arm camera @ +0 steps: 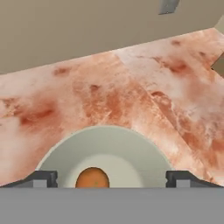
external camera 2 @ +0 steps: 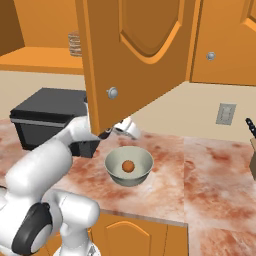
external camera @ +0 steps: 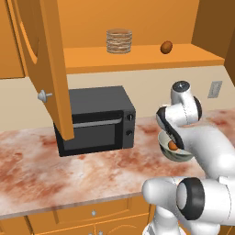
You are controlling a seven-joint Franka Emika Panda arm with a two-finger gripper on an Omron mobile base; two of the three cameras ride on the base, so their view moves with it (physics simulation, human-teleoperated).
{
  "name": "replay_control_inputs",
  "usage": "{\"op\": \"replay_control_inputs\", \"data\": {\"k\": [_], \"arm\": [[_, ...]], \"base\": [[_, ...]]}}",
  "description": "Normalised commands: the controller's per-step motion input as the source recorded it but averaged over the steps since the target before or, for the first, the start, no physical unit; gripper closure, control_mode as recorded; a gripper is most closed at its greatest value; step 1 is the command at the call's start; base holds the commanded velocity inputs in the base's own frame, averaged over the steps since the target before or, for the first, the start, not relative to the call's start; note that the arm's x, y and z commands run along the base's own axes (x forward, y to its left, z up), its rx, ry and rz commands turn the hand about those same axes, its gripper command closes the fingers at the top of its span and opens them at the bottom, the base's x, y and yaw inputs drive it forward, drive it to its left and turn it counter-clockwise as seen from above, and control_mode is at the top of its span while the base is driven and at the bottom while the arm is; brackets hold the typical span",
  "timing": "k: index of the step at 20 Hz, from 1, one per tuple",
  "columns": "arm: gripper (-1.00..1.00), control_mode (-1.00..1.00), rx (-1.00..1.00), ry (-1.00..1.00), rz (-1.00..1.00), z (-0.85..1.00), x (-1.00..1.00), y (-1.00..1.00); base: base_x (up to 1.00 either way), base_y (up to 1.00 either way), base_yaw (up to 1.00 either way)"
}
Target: Open the cabinet. Pick the tangerine and mango from the cabinet and place them into the bowl. Then close the cabinet.
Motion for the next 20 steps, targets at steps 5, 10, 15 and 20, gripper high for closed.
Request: {"op": "replay_control_inputs", "data": {"k": [5, 10, 15, 20], "arm": [[-1.0, -1.0, 0.0, -0.29, 0.0, 1.0, -0.26, 0.22], [-1.0, -1.0, 0.0, -0.28, 0.01, 1.0, -0.13, 0.32], [-1.0, -1.0, 0.0, -0.2, 0.04, 1.0, -0.08, 0.42], [-1.0, -1.0, 0.0, -0.15, 0.08, 1.0, -0.1, 0.24]], "base": [[0.0, 0.0, 0.0], [0.0, 0.0, 0.0], [0.0, 0.0, 0.0], [0.0, 0.0, 0.0]]}}
